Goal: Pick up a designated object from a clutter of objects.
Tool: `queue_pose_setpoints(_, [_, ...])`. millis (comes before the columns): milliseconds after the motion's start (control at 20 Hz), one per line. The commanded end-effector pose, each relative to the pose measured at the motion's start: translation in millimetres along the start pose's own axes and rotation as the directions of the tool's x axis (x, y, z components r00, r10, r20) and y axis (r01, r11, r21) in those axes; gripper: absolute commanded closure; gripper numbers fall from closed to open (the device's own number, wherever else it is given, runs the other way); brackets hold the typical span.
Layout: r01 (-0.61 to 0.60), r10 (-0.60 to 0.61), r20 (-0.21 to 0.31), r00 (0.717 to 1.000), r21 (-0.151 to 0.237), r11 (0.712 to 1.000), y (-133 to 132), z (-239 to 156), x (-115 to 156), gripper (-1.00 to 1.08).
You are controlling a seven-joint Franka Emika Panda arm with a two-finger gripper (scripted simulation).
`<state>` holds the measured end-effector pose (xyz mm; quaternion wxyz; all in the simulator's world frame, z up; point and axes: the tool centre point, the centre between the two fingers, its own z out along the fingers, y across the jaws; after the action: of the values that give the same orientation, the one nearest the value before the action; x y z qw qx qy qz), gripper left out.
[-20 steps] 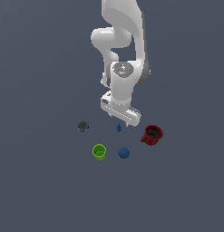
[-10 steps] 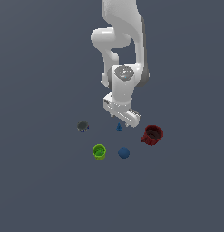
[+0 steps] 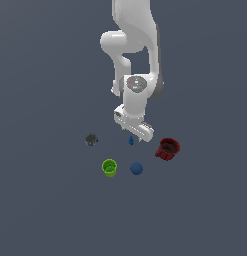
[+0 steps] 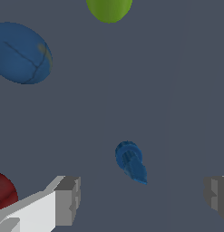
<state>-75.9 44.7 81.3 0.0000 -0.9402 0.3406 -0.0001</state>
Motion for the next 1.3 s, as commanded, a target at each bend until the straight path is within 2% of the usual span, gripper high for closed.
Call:
queue_pose_setpoints(0, [-0.001, 0.001, 0.0, 1.0, 0.0, 1.0, 0.5, 9.7, -0.4, -0.92])
queue_pose_setpoints(550, [-0.003, 0.003, 0.0, 1.0, 0.0, 1.0, 0.5, 39.1, -0.8, -0.92])
queue_pose_setpoints(600, [-0.003, 0.003, 0.0, 1.0, 0.0, 1.0, 0.5, 39.1, -0.8, 1.08])
queue_pose_setpoints(1250, [-0.003, 0.003, 0.0, 1.0, 0.0, 1.0, -0.2, 37.1, -0.1, 1.08])
